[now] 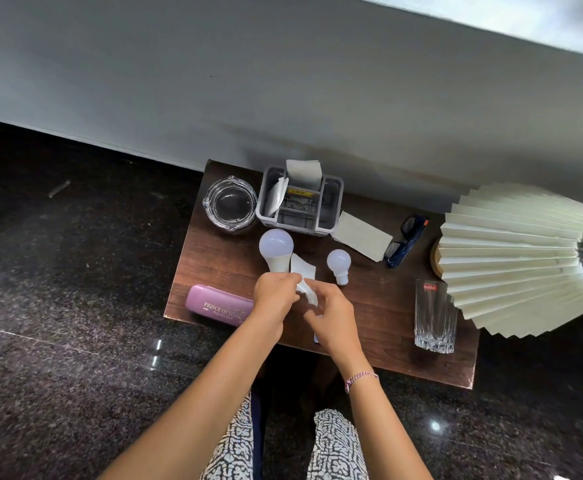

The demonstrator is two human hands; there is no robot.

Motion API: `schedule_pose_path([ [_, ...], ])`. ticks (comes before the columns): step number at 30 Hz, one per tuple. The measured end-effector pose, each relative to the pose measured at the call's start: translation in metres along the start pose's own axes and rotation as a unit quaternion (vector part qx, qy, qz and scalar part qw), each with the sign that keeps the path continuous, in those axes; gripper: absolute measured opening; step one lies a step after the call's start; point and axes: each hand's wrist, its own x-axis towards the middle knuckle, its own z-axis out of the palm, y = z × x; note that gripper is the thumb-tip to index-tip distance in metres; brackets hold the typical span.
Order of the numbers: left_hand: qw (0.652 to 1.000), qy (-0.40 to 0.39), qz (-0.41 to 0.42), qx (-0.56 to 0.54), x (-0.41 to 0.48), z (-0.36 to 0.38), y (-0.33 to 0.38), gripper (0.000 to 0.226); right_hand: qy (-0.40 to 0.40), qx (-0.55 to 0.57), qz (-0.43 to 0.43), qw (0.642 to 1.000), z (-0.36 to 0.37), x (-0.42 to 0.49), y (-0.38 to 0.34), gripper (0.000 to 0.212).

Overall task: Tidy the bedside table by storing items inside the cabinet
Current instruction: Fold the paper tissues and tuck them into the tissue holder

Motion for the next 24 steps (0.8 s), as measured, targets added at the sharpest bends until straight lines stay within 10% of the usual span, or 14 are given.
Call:
schedule_pose_path([
  [9,0.992,-0.045,0.083,0.084,-0.014,-0.01,0.014,0.037,0.166,-0.11,-0.062,0.978,-0.014,0.001,-0.018,0.015],
  [15,0.89,0.025,0.296,0.345,-0.023,-0.015,0.037,0.016,0.185,-0.137,-0.122,0.965,-0.042,0.012,-0.04,0.012],
  [24,0.845,0.137,0.394,0.334,-0.015,0.0,0.069,0.015,0.213,0.023,-0.098,0.972,-0.065,0.03,-0.062,0.032],
])
